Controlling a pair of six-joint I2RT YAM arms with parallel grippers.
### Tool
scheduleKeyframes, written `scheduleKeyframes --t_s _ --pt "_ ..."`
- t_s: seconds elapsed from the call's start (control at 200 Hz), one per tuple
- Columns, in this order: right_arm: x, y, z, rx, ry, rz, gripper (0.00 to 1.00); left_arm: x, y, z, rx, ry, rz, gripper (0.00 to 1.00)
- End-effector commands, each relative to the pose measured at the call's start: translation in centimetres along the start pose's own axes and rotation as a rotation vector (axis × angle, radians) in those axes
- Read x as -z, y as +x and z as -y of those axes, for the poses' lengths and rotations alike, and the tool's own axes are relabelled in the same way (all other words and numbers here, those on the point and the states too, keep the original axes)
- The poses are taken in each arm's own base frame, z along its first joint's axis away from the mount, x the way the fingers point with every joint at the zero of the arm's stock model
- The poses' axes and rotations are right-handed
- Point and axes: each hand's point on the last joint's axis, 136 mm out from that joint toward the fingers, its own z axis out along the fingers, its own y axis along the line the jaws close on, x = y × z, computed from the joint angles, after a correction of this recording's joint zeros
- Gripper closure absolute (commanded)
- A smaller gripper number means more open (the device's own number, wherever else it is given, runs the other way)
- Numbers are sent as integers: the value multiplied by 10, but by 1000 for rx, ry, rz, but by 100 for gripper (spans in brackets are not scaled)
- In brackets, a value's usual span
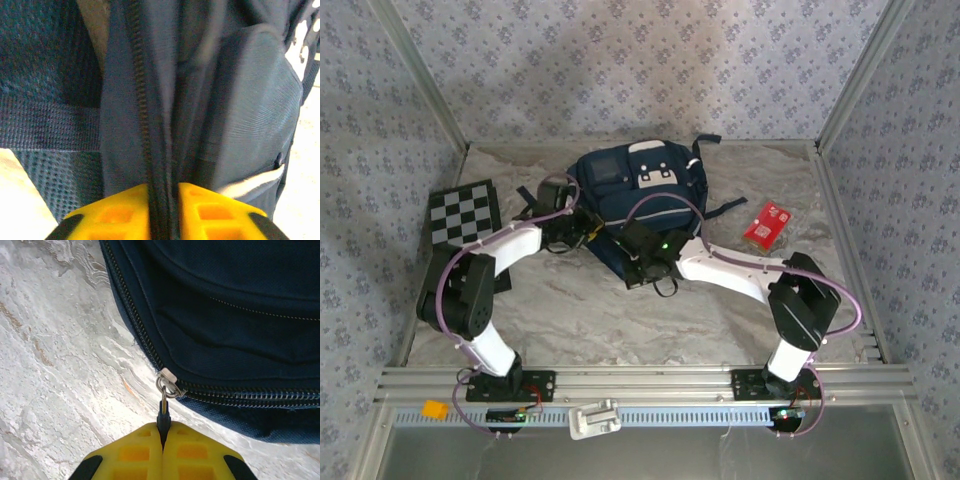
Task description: Pack the student bag
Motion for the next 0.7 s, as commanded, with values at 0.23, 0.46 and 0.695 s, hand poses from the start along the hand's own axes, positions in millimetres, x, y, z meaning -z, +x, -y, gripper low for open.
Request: scheduleKeyframes --t_s 0.23,0.46,0.695 --pt "-1 5 0 -11 -8 -5 100 41 48 3 39 67 39 48" --pt "-4 2 2 -23 15 -4 100 22 67 -12 185 31 69 49" --pt "-8 1 1 -18 4 -8 100 0 71 5 187 53 27 50"
